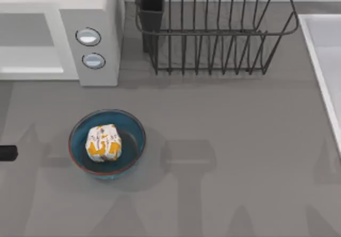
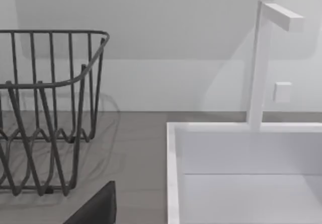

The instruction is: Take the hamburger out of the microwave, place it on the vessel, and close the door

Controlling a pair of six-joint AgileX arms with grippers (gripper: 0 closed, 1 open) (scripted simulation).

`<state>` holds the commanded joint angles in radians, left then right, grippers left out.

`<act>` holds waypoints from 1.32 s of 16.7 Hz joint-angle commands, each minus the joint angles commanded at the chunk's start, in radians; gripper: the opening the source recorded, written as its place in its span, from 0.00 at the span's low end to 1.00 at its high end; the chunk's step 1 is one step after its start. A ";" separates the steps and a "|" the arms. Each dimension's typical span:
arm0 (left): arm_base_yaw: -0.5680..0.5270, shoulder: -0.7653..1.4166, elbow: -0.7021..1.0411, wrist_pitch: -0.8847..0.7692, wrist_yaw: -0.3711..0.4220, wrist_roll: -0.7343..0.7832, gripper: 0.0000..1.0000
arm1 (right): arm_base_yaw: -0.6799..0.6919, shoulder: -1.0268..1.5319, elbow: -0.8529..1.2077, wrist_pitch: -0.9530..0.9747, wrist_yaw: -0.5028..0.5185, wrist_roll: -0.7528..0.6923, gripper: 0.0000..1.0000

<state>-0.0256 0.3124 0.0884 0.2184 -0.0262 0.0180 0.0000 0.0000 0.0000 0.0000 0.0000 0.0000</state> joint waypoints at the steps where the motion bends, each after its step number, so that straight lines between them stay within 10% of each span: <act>1: 0.022 0.021 0.021 -0.017 0.014 0.021 0.00 | 0.000 0.000 0.000 0.000 0.000 0.000 1.00; 14: 0.868 1.001 0.890 -0.657 0.492 0.696 0.00 | 0.000 0.000 0.000 0.000 0.000 0.000 1.00; 22: 1.063 1.398 1.246 -0.960 0.690 0.890 0.00 | 0.000 0.000 0.000 0.000 0.000 0.000 1.00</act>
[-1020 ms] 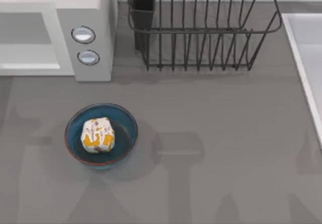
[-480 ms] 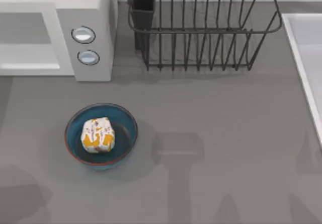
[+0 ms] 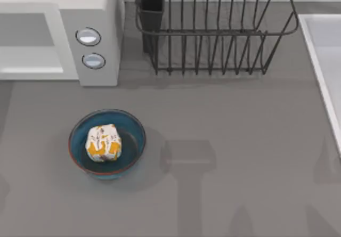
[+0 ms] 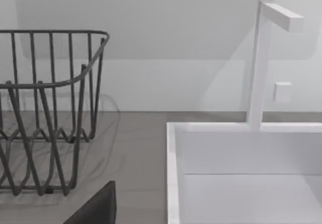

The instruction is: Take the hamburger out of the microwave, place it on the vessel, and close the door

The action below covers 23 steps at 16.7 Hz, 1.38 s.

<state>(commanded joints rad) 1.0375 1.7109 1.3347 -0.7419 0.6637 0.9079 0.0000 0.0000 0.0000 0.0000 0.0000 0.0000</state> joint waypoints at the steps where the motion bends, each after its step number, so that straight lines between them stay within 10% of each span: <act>1: 0.002 0.005 0.006 -0.005 0.003 0.003 0.00 | 0.000 0.000 0.000 0.000 0.000 0.000 1.00; 23: -0.010 0.110 -0.275 0.390 0.001 -0.004 0.00 | 0.000 0.000 0.000 0.000 0.000 0.000 1.00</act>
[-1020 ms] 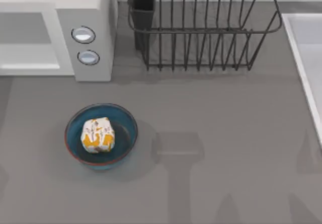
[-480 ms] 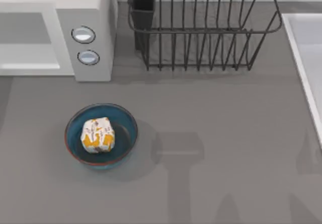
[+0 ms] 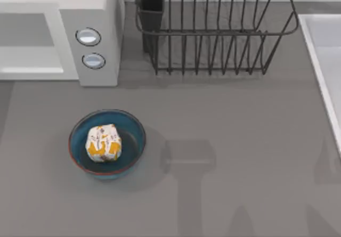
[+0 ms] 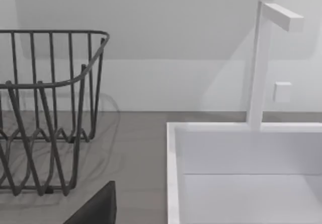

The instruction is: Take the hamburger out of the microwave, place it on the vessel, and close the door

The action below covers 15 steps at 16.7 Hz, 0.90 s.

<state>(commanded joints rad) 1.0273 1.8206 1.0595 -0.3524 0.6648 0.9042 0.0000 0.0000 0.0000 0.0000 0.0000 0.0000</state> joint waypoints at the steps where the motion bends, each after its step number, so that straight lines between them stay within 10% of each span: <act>1: -0.014 -0.023 -0.023 0.013 -0.007 -0.015 0.00 | 0.000 0.000 0.000 0.000 0.000 0.000 1.00; 15: -0.185 -0.309 -0.371 0.171 -0.096 -0.205 0.00 | 0.000 0.000 0.000 0.000 0.000 0.000 1.00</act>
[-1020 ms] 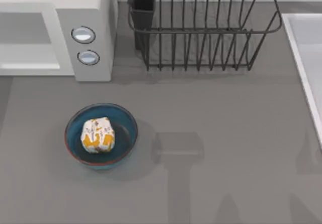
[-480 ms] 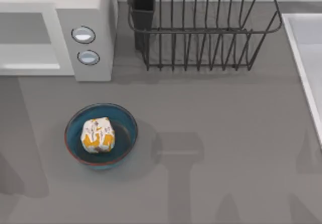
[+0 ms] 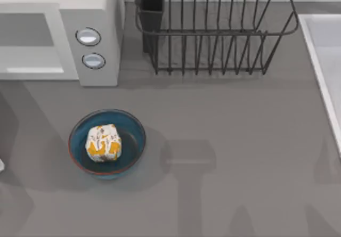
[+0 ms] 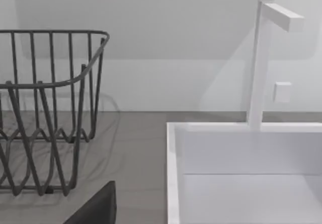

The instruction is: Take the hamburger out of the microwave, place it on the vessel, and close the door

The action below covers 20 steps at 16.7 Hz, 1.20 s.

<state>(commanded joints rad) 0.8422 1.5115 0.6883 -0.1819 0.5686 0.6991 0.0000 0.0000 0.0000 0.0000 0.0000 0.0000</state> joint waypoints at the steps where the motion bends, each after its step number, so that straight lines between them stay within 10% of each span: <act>1: -0.024 -0.024 -0.022 0.008 -0.016 -0.023 0.00 | 0.000 0.000 0.000 0.000 0.000 0.000 1.00; 20: -0.529 -0.356 -0.285 0.090 -0.330 -0.450 0.00 | 0.000 0.000 0.000 0.000 0.000 0.000 1.00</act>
<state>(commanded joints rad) 0.3137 1.1559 0.4031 -0.0915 0.2382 0.2493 0.0000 0.0000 0.0000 0.0000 0.0000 0.0000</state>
